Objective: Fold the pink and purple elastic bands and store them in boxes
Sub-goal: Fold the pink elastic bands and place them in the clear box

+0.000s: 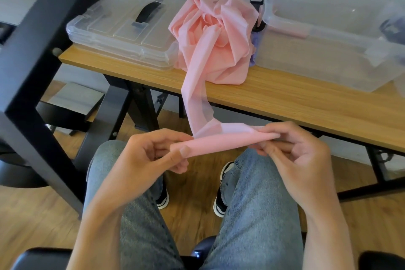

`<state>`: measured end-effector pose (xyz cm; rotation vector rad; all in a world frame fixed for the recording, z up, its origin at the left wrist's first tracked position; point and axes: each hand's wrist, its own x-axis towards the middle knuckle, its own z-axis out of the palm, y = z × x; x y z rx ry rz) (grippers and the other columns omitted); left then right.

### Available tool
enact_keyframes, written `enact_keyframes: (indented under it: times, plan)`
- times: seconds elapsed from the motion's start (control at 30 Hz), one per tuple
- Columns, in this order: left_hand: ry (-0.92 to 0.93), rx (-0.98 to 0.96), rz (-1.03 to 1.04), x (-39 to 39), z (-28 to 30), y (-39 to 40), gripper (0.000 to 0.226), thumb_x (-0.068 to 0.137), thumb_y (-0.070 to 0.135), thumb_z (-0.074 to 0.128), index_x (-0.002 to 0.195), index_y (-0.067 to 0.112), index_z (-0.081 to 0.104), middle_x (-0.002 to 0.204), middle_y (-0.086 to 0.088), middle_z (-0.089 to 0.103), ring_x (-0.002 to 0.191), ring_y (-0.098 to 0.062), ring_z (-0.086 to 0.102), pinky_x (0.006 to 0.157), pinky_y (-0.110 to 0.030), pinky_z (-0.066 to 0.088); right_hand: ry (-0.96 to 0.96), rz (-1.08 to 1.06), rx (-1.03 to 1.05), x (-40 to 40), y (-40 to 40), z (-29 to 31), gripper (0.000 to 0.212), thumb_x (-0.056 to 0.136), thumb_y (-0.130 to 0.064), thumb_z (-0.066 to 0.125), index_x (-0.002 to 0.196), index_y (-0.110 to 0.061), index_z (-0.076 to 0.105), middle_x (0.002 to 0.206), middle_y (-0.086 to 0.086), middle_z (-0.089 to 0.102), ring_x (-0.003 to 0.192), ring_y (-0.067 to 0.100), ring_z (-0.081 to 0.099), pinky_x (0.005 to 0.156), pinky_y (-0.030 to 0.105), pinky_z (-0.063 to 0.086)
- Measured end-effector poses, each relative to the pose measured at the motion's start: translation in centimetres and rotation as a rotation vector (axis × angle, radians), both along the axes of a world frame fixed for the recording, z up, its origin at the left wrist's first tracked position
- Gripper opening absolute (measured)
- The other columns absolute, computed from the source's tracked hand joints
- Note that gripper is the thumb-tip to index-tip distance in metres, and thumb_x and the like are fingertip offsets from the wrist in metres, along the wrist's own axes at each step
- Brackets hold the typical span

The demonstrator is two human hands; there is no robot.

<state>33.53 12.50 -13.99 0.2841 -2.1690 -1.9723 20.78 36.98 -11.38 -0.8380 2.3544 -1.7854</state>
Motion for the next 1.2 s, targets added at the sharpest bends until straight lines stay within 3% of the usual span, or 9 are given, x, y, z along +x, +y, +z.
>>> enact_keyframes:
  times: [0.13, 0.23, 0.37, 0.47, 0.63, 0.8, 0.97, 1.1, 1.2]
  plan:
    - [-0.034, -0.011, -0.063, -0.06, -0.12, -0.04, 0.034, 0.083, 0.035, 0.069, 0.115, 0.028, 0.076, 0.090, -0.006, 0.077, 0.080, -0.025, 0.075, 0.071, -0.031, 0.064, -0.029, 0.042, 0.107, -0.25, 0.31, -0.17, 0.022, 0.097, -0.013, 0.063, 0.106, -0.032, 0.067, 0.085, -0.003, 0.076, 0.070, 0.015, 0.077, 0.065, 0.027, 0.062]
    - [-0.015, -0.059, -0.023, -0.08, -0.30, -0.02, 0.034, 0.081, 0.032, 0.072, 0.115, 0.025, 0.075, 0.098, 0.000, 0.079, 0.087, -0.023, 0.076, 0.074, -0.034, 0.065, -0.067, 0.093, 0.111, -0.19, 0.44, -0.27, 0.024, 0.100, -0.006, 0.062, 0.108, -0.028, 0.066, 0.077, 0.003, 0.075, 0.070, 0.020, 0.076, 0.064, 0.031, 0.062]
    - [0.029, -0.096, 0.036, -0.12, -0.34, 0.00, 0.035, 0.081, 0.020, 0.076, 0.116, 0.020, 0.074, 0.108, 0.007, 0.078, 0.098, -0.021, 0.076, 0.081, -0.033, 0.064, -0.189, 0.119, -0.052, 0.07, 0.29, 0.00, 0.028, 0.095, 0.009, 0.062, 0.111, -0.014, 0.067, 0.099, 0.008, 0.079, 0.091, 0.024, 0.079, 0.080, 0.032, 0.063]
    - [0.057, -0.089, 0.076, -0.08, -0.36, -0.13, 0.037, 0.080, 0.012, 0.076, 0.116, 0.018, 0.074, 0.110, 0.008, 0.078, 0.102, -0.018, 0.075, 0.083, -0.030, 0.063, -0.205, 0.147, -0.106, 0.26, 0.15, 0.46, 0.018, 0.093, -0.010, 0.065, 0.111, -0.009, 0.067, 0.107, 0.008, 0.079, 0.095, 0.027, 0.078, 0.082, 0.034, 0.063]
    - [0.013, 0.038, 0.045, -0.29, -0.20, 0.25, 0.031, 0.081, 0.014, 0.071, 0.113, 0.017, 0.074, 0.106, 0.002, 0.079, 0.095, -0.022, 0.076, 0.078, -0.030, 0.064, -0.114, 0.076, -0.053, 0.22, -0.14, 0.23, 0.012, 0.093, -0.012, 0.066, 0.105, -0.015, 0.069, 0.103, -0.001, 0.080, 0.093, 0.020, 0.078, 0.076, 0.034, 0.064]
    - [-0.084, -0.083, -0.039, -0.15, -0.49, -0.01, 0.036, 0.079, 0.027, 0.077, 0.115, 0.026, 0.074, 0.106, 0.009, 0.078, 0.098, -0.018, 0.075, 0.082, -0.031, 0.063, -0.122, 0.062, -0.019, 0.12, 0.17, 0.09, 0.037, 0.090, -0.008, 0.070, 0.122, -0.027, 0.065, 0.107, -0.009, 0.079, 0.094, 0.017, 0.077, 0.079, 0.029, 0.063]
    - [-0.229, -0.094, -0.135, -0.21, -0.74, 0.18, 0.036, 0.078, 0.024, 0.079, 0.114, 0.027, 0.075, 0.102, 0.009, 0.078, 0.089, -0.019, 0.076, 0.080, -0.032, 0.064, -0.046, 0.057, 0.099, 0.00, 0.22, -0.04, 0.031, 0.091, -0.008, 0.072, 0.111, -0.032, 0.072, 0.102, -0.020, 0.078, 0.095, 0.007, 0.076, 0.084, 0.023, 0.060]
    - [-0.214, -0.075, -0.095, -0.20, -0.48, 0.22, 0.029, 0.081, 0.027, 0.075, 0.109, 0.021, 0.071, 0.087, -0.002, 0.076, 0.068, -0.019, 0.072, 0.063, -0.024, 0.060, -0.036, 0.082, 0.116, -0.10, 0.38, -0.15, 0.020, 0.091, -0.014, 0.071, 0.105, -0.028, 0.071, 0.098, -0.013, 0.079, 0.087, 0.009, 0.077, 0.076, 0.023, 0.061]
    - [-0.150, -0.031, -0.051, -0.14, -0.20, 0.19, 0.028, 0.083, 0.023, 0.074, 0.110, 0.018, 0.071, 0.087, -0.007, 0.075, 0.067, -0.020, 0.072, 0.062, -0.023, 0.060, -0.060, 0.089, 0.108, -0.14, 0.38, -0.28, 0.019, 0.093, -0.009, 0.069, 0.105, -0.025, 0.070, 0.093, -0.005, 0.078, 0.072, 0.017, 0.077, 0.068, 0.027, 0.062]
